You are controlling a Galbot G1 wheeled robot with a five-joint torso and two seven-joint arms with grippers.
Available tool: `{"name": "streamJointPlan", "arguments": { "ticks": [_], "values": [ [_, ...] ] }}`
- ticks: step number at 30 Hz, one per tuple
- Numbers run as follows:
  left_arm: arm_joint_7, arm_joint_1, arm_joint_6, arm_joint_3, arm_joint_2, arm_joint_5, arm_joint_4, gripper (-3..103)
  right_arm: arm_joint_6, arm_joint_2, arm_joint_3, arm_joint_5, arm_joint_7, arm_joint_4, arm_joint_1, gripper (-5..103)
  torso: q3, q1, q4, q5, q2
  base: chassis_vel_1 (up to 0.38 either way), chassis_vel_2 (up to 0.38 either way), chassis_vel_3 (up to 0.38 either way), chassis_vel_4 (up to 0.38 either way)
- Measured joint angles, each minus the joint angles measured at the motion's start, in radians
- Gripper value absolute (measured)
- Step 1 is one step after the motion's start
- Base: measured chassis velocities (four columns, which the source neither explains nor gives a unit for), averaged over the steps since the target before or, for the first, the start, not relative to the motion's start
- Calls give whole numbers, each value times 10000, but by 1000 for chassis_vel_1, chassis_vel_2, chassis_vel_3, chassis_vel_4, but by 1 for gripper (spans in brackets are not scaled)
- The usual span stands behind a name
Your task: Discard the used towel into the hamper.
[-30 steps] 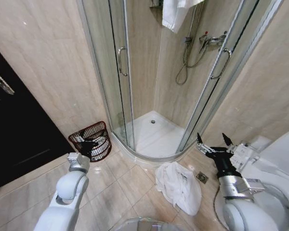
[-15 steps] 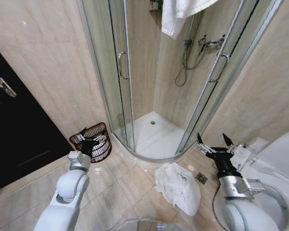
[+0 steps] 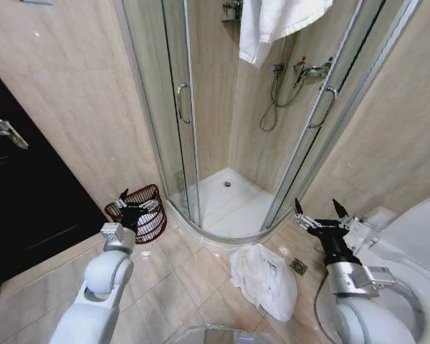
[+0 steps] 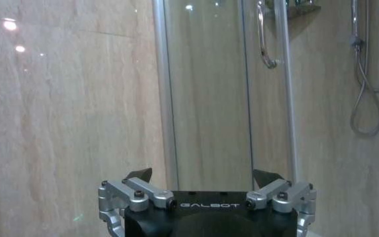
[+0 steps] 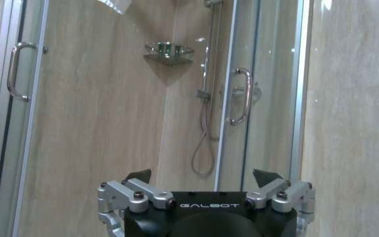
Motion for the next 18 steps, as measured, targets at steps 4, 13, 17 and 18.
{"name": "streamJointPlan", "arguments": {
  "ticks": [4, 13, 17, 18],
  "values": [
    [-21, -4, -7, 80, -36, 72, 6, 100, 8, 41, 8, 13, 6, 0, -14, 100, 103, 82, 0, 1, 185, 0, 0, 0, 0],
    [-45, -124, -17, 343, -150, 286, 170, 100, 11, 52, -48, 29, 3, -1, 198, 100, 307, 248, 0, 0, 554, 0, 0, 0, 0],
    [-108, -135, -16, 308, -150, 266, 224, 100, 11, 30, -39, 29, -1, -1, 131, 100, 421, 336, 0, 0, 755, 0, 0, 0, 0],
    [-145, -145, -17, 282, -146, 252, 251, 100, 11, 17, -28, 29, -1, 0, 119, 100, 459, 363, 0, 0, 822, 0, 0, 0, 0]
  ]
}}
